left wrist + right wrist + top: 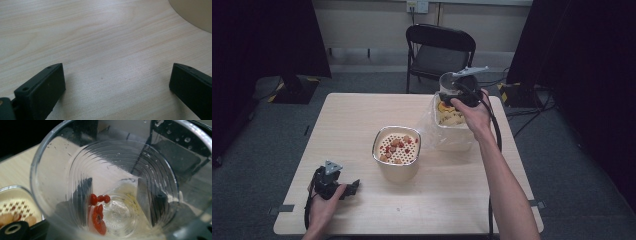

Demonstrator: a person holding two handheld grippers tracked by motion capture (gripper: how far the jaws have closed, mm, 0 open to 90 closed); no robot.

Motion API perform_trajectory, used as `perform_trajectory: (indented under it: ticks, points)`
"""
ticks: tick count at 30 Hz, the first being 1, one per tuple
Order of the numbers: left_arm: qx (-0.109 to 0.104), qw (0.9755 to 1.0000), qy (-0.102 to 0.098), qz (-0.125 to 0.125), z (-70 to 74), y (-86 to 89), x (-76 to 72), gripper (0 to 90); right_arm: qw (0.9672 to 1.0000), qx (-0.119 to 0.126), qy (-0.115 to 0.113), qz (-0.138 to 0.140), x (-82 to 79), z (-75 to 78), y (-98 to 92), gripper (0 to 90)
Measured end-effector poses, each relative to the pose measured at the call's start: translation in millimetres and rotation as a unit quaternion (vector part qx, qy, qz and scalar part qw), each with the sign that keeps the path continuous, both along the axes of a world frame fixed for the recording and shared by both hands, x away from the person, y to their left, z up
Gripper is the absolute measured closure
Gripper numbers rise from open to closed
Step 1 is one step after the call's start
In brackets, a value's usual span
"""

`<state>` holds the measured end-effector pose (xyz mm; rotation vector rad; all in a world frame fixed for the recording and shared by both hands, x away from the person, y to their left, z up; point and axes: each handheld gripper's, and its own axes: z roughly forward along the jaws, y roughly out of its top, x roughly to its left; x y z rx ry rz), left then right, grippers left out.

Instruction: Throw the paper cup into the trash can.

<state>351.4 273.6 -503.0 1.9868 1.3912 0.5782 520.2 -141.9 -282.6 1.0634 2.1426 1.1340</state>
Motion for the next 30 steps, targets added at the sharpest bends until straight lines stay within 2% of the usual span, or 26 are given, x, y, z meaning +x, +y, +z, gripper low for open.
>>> perform_trajectory:
  ticks: [1, 2, 5, 10, 12, 14, 15, 18, 19, 21, 23, 30]
  points:
    - [0.0, 1.0, 0.0, 0.0, 0.0, 0.0, 0.0, 0.0, 1.0, 0.0, 0.0, 0.0, 0.0, 0.0, 0.0, 47.1]
    - [0.0, 1.0, 0.001, -0.001, 0.1, 0.1, 0.0, 0.0, 0.9998, 0.01, 0.007, -0.013, 6.7, -0.9, -7.6, 46.8]
    - [-0.001, 1.0, 0.001, -0.001, 0.1, 0.1, 0.0, 0.0, 0.9992, 0.012, 0.018, -0.033, 15.3, -3.9, -16.2, 46.2]
    - [-0.001, 1.0, 0.001, -0.001, 0.1, 0.1, 0.0, 0.0, 0.998, 0.021, 0.03, -0.052, 25.5, -11.6, -27.1, 45.2]
    - [-0.001, 1.0, 0.001, -0.001, 0.1, 0.1, 0.0, 0.0, 0.9973, 0.026, 0.035, -0.058, 28.0, -14.2, -30.2, 41.1]
    - [-0.001, 1.0, 0.001, -0.001, 0.1, 0.1, 0.0, 0.0, 0.9969, 0.035, 0.033, -0.061, 29.4, -16.3, -32.7, 38.7]
    - [0.0, 1.0, 0.0, 0.0, 0.0, -0.1, 0.0, 0.0, 0.9969, 0.034, 0.029, -0.065, 29.7, -16.9, -33.4, 34.4]
    - [0.0, 1.0, 0.001, -0.001, 0.1, 0.2, 0.0, 0.0, 0.9966, 0.037, 0.027, -0.069, 31.3, -19.3, -35.3, 31.4]
    - [-0.001, 1.0, 0.0, -0.001, 0.1, 0.1, 0.0, 0.0, 0.996, 0.042, 0.024, -0.075, 32.6, -20.8, -36.9, 24.3]
    - [0.0, 1.0, 0.001, -0.001, 0.1, 0.2, 0.0, 0.0, 0.9957, 0.041, 0.029, -0.077, 34.3, -21.7, -38.1, 21.2]
    - [0.0, 1.0, 0.0, -0.001, 0.1, 0.1, 0.0, 0.0, 0.9951, 0.041, 0.023, -0.087, 34.9, -21.9, -39.4, 16.3]
    - [-0.001, 1.0, 0.0, -0.001, 0.0, 0.1, -0.1, 0.0, 0.9942, 0.054, 0.021, -0.091, 33.9, -19.6, -43.9, 14.2]
